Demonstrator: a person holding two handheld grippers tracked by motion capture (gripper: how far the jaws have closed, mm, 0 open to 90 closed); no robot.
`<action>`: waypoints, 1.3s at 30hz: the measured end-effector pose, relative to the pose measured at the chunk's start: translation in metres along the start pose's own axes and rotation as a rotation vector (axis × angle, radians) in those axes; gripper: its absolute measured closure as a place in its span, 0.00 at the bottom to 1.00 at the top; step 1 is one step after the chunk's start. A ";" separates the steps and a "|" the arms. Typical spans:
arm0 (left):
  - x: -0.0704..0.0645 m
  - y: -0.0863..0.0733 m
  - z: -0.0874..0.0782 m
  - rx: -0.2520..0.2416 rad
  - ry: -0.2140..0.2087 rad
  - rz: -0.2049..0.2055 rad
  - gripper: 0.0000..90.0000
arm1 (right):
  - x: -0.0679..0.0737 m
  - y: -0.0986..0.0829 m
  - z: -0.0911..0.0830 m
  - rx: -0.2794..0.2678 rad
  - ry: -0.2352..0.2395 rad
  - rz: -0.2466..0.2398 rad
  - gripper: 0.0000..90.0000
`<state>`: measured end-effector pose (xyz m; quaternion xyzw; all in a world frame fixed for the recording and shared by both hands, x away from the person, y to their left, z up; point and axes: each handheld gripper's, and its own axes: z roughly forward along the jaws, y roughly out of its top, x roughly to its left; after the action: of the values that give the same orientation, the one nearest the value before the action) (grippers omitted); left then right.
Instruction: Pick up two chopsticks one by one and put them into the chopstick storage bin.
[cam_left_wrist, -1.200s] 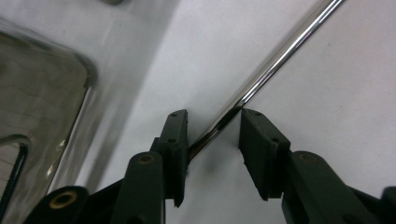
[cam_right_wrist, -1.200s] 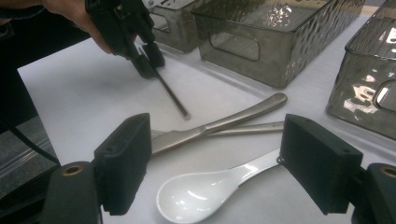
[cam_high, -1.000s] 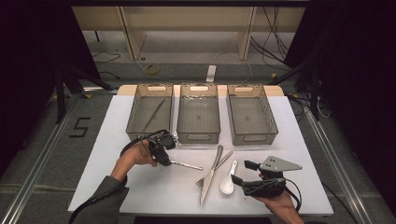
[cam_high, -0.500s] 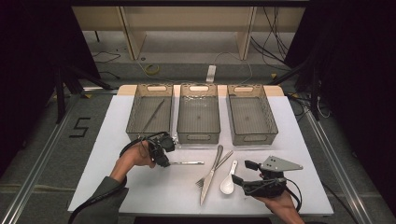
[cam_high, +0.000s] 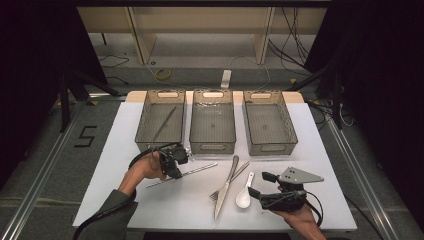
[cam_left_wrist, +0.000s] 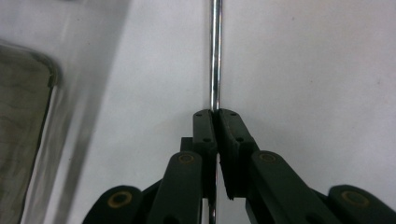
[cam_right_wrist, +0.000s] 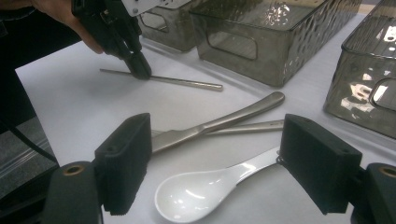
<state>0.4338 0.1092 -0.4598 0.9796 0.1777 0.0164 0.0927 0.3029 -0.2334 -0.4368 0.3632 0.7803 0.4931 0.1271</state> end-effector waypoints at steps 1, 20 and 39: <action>0.000 0.000 0.000 -0.001 0.000 0.000 0.95 | 0.000 0.000 0.000 -0.001 0.000 0.000 0.29; 0.004 -0.006 -0.032 -0.092 -0.003 -0.067 0.95 | 0.000 0.000 0.000 0.000 0.000 0.000 0.29; 0.024 -0.029 -0.078 -0.308 0.123 -0.266 0.95 | 0.000 0.000 0.000 0.004 0.000 -0.003 0.29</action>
<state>0.4409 0.1575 -0.3881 0.9190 0.3061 0.0909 0.2315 0.3030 -0.2334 -0.4369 0.3622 0.7818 0.4913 0.1272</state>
